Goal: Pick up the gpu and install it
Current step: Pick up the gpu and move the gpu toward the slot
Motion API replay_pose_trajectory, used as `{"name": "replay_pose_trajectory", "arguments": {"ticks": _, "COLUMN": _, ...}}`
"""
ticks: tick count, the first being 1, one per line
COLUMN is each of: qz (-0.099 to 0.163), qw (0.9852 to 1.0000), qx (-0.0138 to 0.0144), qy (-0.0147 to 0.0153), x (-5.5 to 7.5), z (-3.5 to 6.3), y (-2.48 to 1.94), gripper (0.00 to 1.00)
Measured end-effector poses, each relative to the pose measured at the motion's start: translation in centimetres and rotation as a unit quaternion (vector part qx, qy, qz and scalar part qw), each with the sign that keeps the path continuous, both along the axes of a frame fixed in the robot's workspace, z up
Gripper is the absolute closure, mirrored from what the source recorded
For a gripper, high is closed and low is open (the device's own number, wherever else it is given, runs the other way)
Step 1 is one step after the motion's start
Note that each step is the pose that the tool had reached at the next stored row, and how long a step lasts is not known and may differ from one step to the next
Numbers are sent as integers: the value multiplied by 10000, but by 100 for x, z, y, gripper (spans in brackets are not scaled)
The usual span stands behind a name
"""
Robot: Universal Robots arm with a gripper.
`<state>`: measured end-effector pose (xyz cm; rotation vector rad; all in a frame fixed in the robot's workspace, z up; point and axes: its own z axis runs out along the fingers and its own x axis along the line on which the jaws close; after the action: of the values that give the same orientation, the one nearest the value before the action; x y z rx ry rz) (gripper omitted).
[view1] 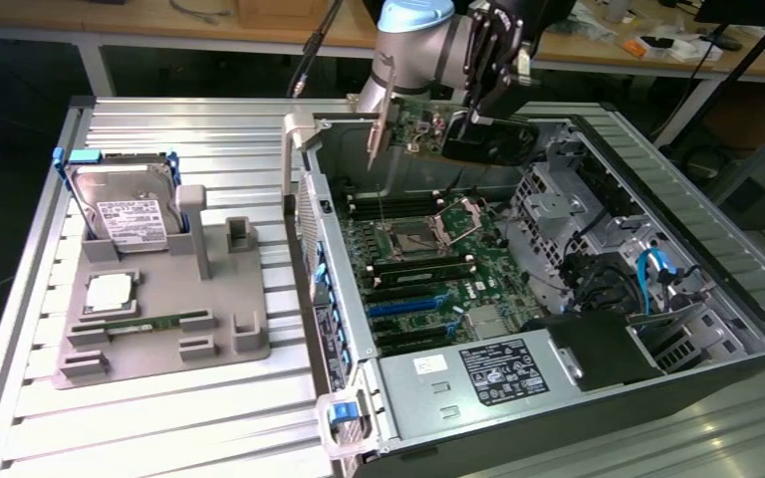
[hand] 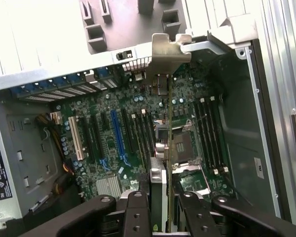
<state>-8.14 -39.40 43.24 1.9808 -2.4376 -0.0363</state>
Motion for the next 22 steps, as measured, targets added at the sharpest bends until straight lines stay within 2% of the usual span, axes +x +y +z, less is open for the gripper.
{"name": "replay_pose_trajectory", "arguments": {"ticks": 2, "qz": 0, "qw": 10000, "qx": 1, "qy": -77, "x": 0, "z": -1, "y": 0, "gripper": 73}}
{"name": "replay_pose_trajectory", "arguments": {"ticks": 3, "qz": 1, "qw": 10000, "qx": 0, "qy": -89, "x": 1, "z": -2, "y": 0, "gripper": 73}}
{"name": "replay_pose_trajectory", "arguments": {"ticks": 4, "qz": 0, "qw": 9999, "qx": -6, "qy": -114, "x": 0, "z": -2, "y": 0, "gripper": 73}}
{"name": "replay_pose_trajectory", "arguments": {"ticks": 5, "qz": 0, "qw": 9999, "qx": -7, "qy": -120, "x": 0, "z": -2, "y": 0, "gripper": 73}}
{"name": "replay_pose_trajectory", "arguments": {"ticks": 12, "qz": 77, "qw": 9999, "qx": -7, "qy": -120, "x": 10, "z": -1, "y": -1, "gripper": 73}}
{"name": "replay_pose_trajectory", "arguments": {"ticks": 17, "qz": 384, "qw": 9992, "qx": -3, "qy": -120, "x": 52, "z": -2, "y": -1, "gripper": 73}}
{"name": "replay_pose_trajectory", "arguments": {"ticks": 22, "qz": 728, "qw": 9973, "qx": 1, "qy": -120, "x": 97, "z": -2, "y": 0, "gripper": 73}}
